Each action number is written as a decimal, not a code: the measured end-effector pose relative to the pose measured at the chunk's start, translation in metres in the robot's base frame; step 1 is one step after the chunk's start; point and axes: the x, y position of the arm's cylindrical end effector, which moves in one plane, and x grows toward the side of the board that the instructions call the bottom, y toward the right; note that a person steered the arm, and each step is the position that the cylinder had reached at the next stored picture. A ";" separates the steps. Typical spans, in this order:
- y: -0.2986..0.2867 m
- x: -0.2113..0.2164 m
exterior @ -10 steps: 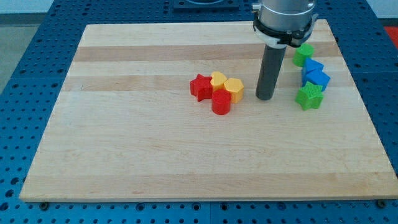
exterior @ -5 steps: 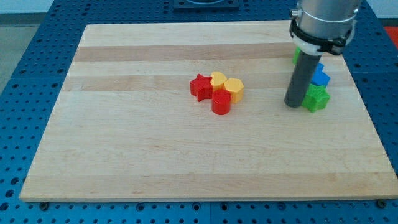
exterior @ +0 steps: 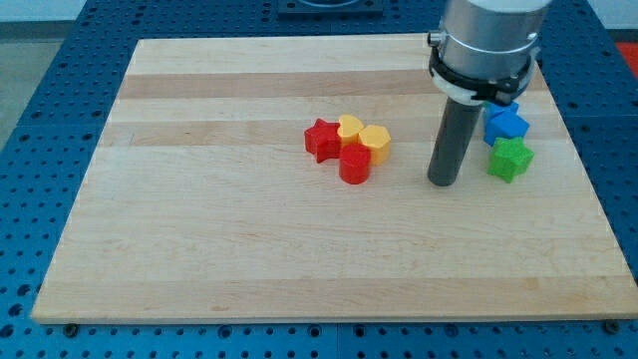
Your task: Push green star to bottom of the blue cube
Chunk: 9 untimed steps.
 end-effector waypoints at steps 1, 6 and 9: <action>0.003 -0.014; 0.036 -0.007; 0.059 -0.004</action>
